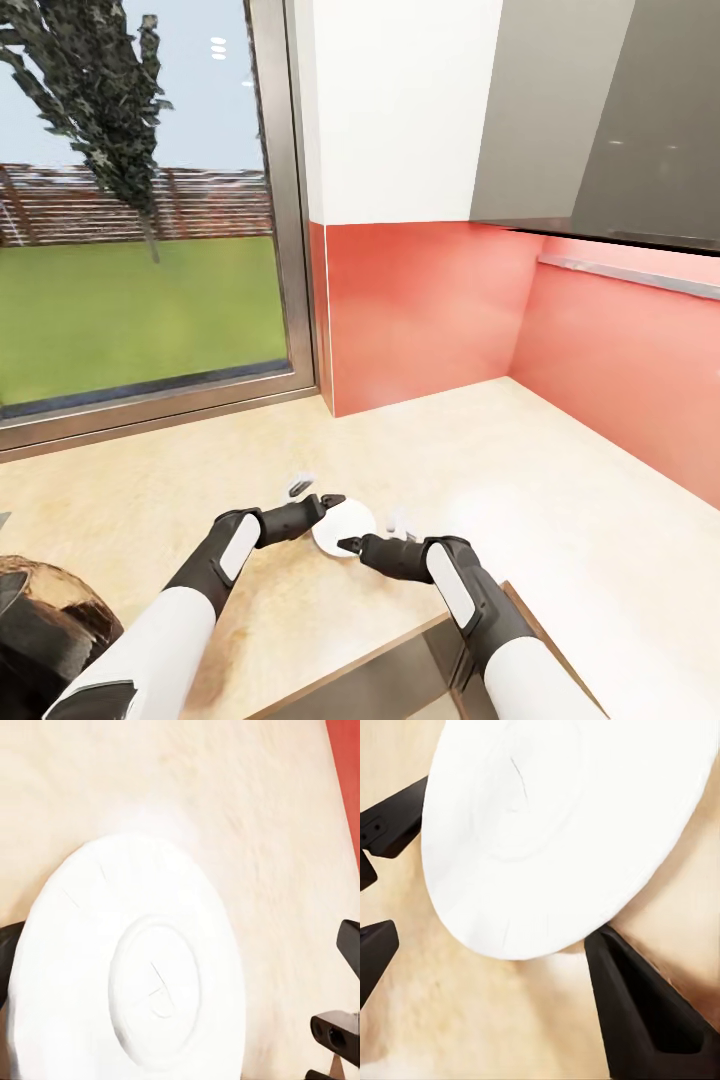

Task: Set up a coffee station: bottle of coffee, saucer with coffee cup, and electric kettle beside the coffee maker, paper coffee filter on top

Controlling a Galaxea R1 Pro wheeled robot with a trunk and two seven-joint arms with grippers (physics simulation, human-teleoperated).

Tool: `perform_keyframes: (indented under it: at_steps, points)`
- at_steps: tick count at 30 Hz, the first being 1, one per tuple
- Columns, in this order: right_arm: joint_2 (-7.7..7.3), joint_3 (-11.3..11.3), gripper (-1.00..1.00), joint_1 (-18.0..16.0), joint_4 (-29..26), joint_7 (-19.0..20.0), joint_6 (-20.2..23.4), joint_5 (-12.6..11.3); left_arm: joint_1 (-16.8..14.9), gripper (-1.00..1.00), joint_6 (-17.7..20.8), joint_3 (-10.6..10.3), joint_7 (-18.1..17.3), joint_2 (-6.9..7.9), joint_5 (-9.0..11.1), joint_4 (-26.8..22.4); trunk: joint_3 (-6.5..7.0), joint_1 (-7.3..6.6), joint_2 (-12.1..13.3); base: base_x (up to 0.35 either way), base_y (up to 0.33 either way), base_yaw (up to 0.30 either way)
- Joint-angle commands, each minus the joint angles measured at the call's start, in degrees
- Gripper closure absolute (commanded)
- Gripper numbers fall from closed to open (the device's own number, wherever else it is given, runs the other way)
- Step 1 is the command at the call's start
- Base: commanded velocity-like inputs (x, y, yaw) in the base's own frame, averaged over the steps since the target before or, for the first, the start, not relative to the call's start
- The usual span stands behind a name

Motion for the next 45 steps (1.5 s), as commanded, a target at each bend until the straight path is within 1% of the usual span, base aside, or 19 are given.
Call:
perform_keyframes:
  at_steps: [1, 4, 8, 15, 21, 22, 45]
  points:
    - [0.00, 0.0, -1.00, 0.0, 0.1, 0.1, 0.3, 0.4, -0.1, -1.00, 0.4, 0.3, -0.1, -0.06, 0.1, 0.0, -0.14, 0.04, -0.1, 0.000, 0.000, 0.000]
    - [0.00, 0.0, -1.00, 0.0, 0.2, 0.1, 0.3, 0.4, -0.1, -1.00, 0.8, 0.3, -0.1, -0.05, 0.1, 0.0, -0.14, 0.04, -0.1, 0.000, 0.000, 0.000]
    - [0.00, 0.0, -1.00, 0.0, 0.2, 0.1, 0.3, 0.4, -0.1, -1.00, 2.3, 0.3, -0.2, -0.05, 0.1, 0.0, -0.14, 0.04, -0.1, 0.000, 0.000, 0.000]
    - [0.00, 0.0, -1.00, 0.0, 0.2, 0.1, 0.3, 0.4, -0.1, -1.00, 2.9, 0.3, -1.5, -0.13, 0.1, 0.0, -0.14, 0.04, -0.1, 0.000, 0.000, 0.000]
    - [0.00, 0.0, -1.00, 0.0, 0.2, 0.1, 0.3, 0.4, -0.1, -1.00, 2.9, 0.3, -1.8, -0.14, 0.1, 0.0, -0.14, 0.04, -0.1, 0.000, 0.000, 0.000]
    - [0.00, 0.0, -1.00, 0.0, 0.2, 0.1, 0.3, 0.4, -0.1, 1.00, 2.9, 0.3, -1.8, -0.14, 0.1, 0.0, -0.14, 0.04, -0.1, 0.000, 0.000, 0.000]
    - [0.00, 0.0, -1.00, 0.0, 0.3, 0.1, 0.3, 0.4, -0.1, 1.00, 2.9, 0.1, -2.1, 0.04, 0.1, 0.0, -0.14, 0.04, -0.1, 0.000, 0.000, 0.000]
